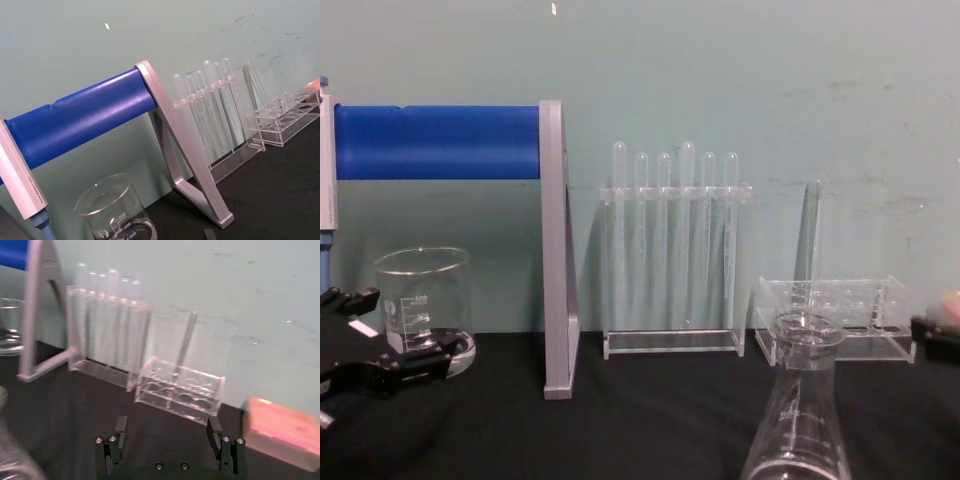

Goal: Grasp the erlenmeyer flask with one hand, shake it three times, then place it back.

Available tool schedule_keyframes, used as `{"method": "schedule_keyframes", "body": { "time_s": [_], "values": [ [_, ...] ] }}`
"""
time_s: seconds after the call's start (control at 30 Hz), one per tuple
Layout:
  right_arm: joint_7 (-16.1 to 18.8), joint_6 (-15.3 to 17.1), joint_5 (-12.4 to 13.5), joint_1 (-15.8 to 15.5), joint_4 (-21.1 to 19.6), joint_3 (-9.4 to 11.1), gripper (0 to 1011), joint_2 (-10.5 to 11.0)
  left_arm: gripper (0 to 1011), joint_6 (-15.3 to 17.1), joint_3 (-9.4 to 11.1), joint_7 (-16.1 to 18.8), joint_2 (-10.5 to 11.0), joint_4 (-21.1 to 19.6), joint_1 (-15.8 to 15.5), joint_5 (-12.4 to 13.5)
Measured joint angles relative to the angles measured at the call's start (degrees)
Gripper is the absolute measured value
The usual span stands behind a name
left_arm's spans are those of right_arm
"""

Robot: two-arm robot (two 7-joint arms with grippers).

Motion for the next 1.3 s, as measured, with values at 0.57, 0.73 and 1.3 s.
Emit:
{"method": "schedule_keyframes", "body": {
  "time_s": [0.57, 0.73, 1.3],
  "values": [
    [-8.74, -5.0, -13.64, 6.11, 9.04, -2.35, 1003, -4.44, 1001, 0.0, 0.0, 0.0, 0.0, 0.0, 0.0, 0.0],
    [-8.85, -5.42, -15.05, 6.26, 10.01, -2.47, 1003, -4.91, 1001, 0.0, 0.0, 0.0, 0.0, 0.0, 0.0, 0.0],
    [-8.65, -5.46, -15.31, 6.24, 10.09, -2.45, 1003, -4.98, 1001, 0.0, 0.0, 0.0, 0.0, 0.0, 0.0, 0.0]
  ]
}}
